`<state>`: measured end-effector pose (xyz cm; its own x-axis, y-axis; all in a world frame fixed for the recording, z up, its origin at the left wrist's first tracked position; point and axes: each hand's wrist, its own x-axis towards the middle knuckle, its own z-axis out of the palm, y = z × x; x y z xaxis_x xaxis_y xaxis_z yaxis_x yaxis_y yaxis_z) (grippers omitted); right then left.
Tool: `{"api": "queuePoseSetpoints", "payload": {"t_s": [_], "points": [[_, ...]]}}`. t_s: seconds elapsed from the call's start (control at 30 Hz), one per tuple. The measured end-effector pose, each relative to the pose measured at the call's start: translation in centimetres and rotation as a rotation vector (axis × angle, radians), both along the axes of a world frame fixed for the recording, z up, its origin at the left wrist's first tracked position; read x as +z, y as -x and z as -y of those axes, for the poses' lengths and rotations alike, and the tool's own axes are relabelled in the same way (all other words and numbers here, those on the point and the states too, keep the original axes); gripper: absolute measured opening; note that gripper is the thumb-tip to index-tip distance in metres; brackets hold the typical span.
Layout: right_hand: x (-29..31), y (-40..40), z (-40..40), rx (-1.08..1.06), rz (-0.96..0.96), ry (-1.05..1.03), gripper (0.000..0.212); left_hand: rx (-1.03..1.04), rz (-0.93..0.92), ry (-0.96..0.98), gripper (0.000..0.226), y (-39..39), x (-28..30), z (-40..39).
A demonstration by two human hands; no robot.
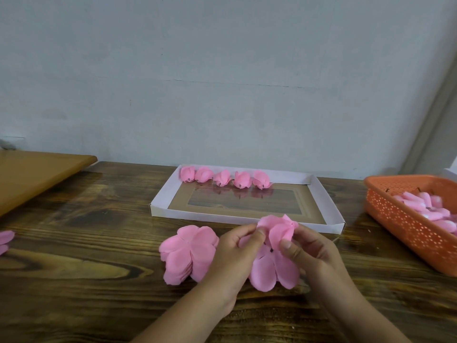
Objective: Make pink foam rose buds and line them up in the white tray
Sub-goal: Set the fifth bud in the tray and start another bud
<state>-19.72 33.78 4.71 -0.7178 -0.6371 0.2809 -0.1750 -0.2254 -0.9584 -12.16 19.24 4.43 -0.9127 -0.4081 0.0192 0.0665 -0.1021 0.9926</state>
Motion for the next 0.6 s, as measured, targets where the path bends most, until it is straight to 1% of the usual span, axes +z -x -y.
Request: {"api": "queuePoseSetpoints", "payload": {"t_s": [0.17,0.3,0.4,0.47,0.53,0.6], "points": [[0.2,-0.3,0.1,-0.013,-0.053,-0.03,0.026,0.026,-0.053,0.112,0.022,0.0,-0.1,-0.1],[0.0,-0.3,0.2,-0.05,-0.027,-0.01,0.026,0.071,-0.121,0.153,0.024,0.0,-0.2,0.0],[-0.2,0.1,0.2,-0.05,0.02,0.028,0.032,0.051,-0.149,0.199,0.024,-0.1,-0.1,-0.1],[-0.4,0.3,0.1,-0.045,0.005,-0.004,0.029,0.025,-0.15,0.217,0.025,-0.2,0.0,-0.1],[-0.6,0.5,0.0,-0.049,0.022,-0.009,0.029,0.012,-0.129,0.177,0.025,-0.1,0.1,-0.1],[-0.9,0.8,0.0,-0.051,0.112,0.028,0.032,0.021,-0.069,0.072,0.027,0.0,0.1,0.0]]}}
